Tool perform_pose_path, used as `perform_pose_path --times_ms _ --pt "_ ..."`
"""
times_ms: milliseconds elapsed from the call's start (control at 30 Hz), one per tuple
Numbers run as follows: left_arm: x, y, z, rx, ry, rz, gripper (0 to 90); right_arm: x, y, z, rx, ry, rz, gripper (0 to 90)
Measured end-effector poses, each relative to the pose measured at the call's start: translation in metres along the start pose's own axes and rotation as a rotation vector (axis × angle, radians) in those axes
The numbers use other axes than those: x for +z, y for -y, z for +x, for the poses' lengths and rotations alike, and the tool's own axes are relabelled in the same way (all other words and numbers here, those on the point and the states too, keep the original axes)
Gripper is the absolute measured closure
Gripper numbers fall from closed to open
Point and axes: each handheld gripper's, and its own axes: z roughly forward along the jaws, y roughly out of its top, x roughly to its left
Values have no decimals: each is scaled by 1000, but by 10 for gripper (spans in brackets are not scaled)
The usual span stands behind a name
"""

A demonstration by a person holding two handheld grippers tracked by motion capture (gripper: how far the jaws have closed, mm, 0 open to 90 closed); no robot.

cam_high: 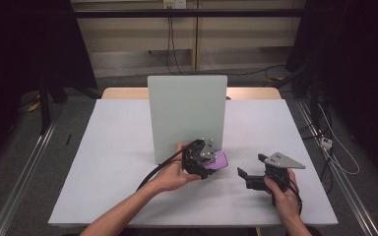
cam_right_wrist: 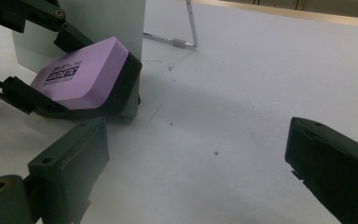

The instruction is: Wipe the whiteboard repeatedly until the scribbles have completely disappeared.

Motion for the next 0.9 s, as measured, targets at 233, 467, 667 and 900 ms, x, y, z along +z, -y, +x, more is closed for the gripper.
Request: perform_pose_path --times_ms 233,467,667,900 --pt "-27 -14 19 -40 -48 -91 409 0 0 0 1 -2 1 63" --pt "-47 -22 33 -68 -86 -177 408 0 0 -1 -2 -2 -1 63" --pt "-22 -23 20 -24 -44 -133 408 -3 0 -4 5 13 -6 63" --pt "4 -22 5 5 -5 -83 408 -5 1 -8 9 16 -8 63"
